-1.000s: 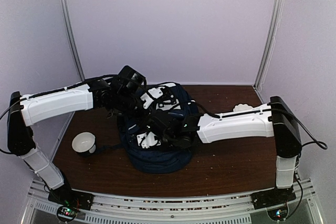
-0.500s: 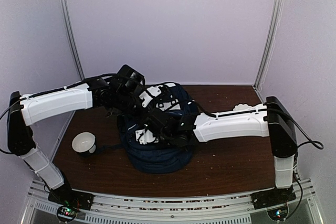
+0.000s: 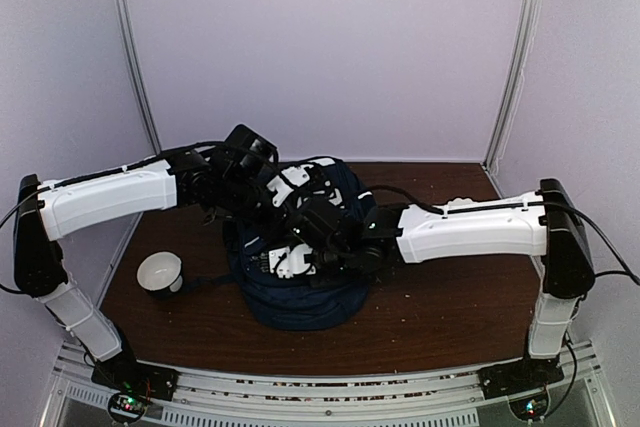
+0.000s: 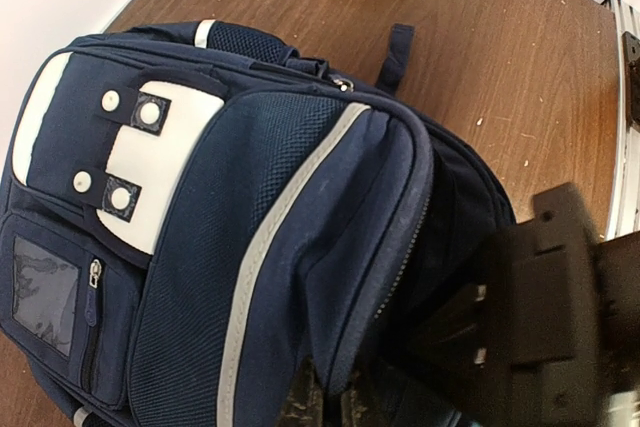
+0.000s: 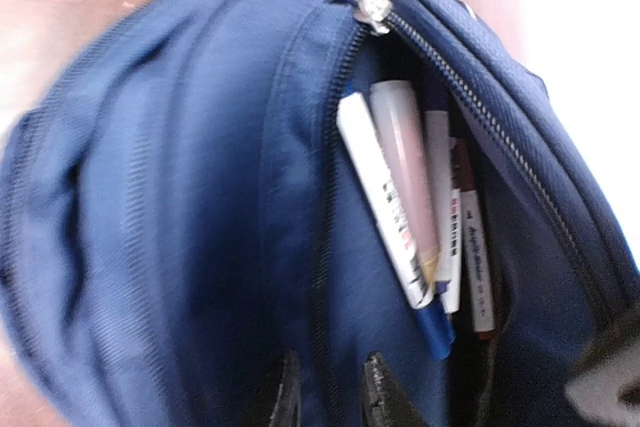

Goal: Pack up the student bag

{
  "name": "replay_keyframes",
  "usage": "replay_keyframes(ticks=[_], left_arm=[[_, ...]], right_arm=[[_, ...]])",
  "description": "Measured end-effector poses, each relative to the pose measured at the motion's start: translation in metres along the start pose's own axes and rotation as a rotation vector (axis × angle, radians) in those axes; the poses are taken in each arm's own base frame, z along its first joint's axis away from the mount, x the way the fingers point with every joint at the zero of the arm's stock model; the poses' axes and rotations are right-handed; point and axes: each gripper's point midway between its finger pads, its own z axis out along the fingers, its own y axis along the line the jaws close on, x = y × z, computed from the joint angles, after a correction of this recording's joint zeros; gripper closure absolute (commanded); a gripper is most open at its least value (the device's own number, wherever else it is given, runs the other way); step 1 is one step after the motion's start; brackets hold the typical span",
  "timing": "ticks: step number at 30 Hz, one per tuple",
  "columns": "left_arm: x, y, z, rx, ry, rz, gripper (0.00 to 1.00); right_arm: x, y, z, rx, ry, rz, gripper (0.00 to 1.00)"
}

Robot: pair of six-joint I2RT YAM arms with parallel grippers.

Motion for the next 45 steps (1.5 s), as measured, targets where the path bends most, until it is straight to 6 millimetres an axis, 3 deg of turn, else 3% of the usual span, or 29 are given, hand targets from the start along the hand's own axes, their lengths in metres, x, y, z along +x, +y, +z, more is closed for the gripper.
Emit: replay_keyframes(ticks=[8,13,16,19,22,25,29,33,38,41,45], left_arm=[[0.000,-0.001,0.001,0.006,0.001,0.000,0.97],[0.001,-0.003,0.008,0.026,0.011,0.000,0.71],[0.003,-0.006,0.013,0.042,0.020,-0.009,0.54],[0.000,-0.008,0.012,0.037,0.013,-0.024,0.45],[-0.002,-0.006,0.004,0.010,-0.005,-0.035,0.41],[0.003,-0.004,-0.013,-0.024,-0.023,-0.048,0.40],[0.019,-0.004,-0.044,-0.073,-0.070,-0.086,0.40],[0.059,-0.007,-0.060,-0.113,-0.096,-0.157,0.40],[0.114,-0.011,-0.054,-0.138,-0.074,-0.228,0.38],[0.129,-0.012,-0.047,-0.141,-0.085,-0.237,0.38],[0.131,-0.009,-0.038,-0.151,-0.101,-0.230,0.38]], right_arm=[[0.013,0.034,-0.038,-0.165,-0.063,0.021,0.74],[0.037,0.068,-0.063,-0.305,-0.058,0.016,0.73],[0.052,0.076,-0.078,-0.361,-0.060,0.035,0.73],[0.066,0.062,-0.095,-0.372,-0.080,0.107,0.72],[0.079,0.032,-0.110,-0.345,-0.126,0.222,0.71],[0.095,0.001,-0.120,-0.318,-0.175,0.355,0.71],[0.111,-0.026,-0.117,-0.300,-0.226,0.491,0.71],[0.115,-0.030,-0.112,-0.313,-0.260,0.552,0.71],[0.116,-0.023,-0.106,-0.332,-0.284,0.571,0.70],[0.118,-0.016,-0.104,-0.351,-0.281,0.576,0.70],[0.117,-0.014,-0.103,-0.354,-0.287,0.577,0.69]])
